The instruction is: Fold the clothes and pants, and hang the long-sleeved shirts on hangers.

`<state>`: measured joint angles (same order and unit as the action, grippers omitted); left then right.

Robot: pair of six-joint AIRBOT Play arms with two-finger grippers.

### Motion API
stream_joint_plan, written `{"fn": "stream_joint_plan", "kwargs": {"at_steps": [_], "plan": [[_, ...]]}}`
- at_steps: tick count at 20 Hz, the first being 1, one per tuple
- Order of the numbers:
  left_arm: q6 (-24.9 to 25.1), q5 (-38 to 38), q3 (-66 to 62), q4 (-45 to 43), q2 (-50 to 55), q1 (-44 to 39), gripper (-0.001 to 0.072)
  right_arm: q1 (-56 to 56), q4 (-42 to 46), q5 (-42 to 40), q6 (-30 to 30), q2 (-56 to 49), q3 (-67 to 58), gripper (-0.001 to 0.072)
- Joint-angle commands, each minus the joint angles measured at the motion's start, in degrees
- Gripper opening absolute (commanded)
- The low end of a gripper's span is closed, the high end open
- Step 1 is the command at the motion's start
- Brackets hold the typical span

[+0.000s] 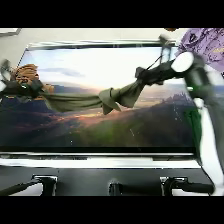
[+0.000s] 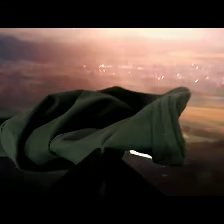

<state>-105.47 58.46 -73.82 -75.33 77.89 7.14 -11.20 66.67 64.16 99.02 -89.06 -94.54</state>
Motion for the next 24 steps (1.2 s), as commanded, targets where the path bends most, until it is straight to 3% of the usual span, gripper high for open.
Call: {"fn": "stream_joint_plan", "kwargs": {"at_steps": [1,5,8,12,14,16,17,18,24], "plan": [[-0.7,-5.1,2.3,2.4,10.5,-0.4,0.0015,-0.1,-5.2,-5.1,3.5,-12.3,0.2,0.0030],[-0.6,-8.9,2.2,5.3,13.4,-0.4,0.0015,0.0,-6.3,-11.5,10.0,-15.8,0.2,0.0035],[-0.4,-8.4,1.8,5.3,13.3,-0.4,0.0015,3.5,-9.0,-4.3,9.0,-14.2,-2.1,0.0296],[-0.4,-8.2,1.6,5.3,13.2,-0.4,0.0016,14.8,-17.2,12.8,-3.8,-10.2,-2.1,0.0504],[-0.4,-7.7,1.6,5.3,13.3,-0.4,0.0015,17.4,-17.2,17.4,-6.8,-8.5,0.6,0.0504],[-0.4,-7.5,1.6,5.3,13.3,-0.4,0.0016,16.5,-19.5,15.3,-8.8,-7.0,6.2,0.0505],[-0.4,-7.4,1.6,5.3,13.3,-0.4,0.0016,15.4,-21.8,13.4,-9.7,-6.9,8.7,0.0508],[-0.4,-7.4,1.6,5.3,13.3,-0.4,0.0016,13.6,-24.3,10.5,-10.6,-7.0,11.3,0.0558],[-0.4,-7.3,1.6,5.3,13.3,-0.4,0.0016,-1.8,-27.2,-9.0,-11.4,-9.5,16.6,0.0560]]}}
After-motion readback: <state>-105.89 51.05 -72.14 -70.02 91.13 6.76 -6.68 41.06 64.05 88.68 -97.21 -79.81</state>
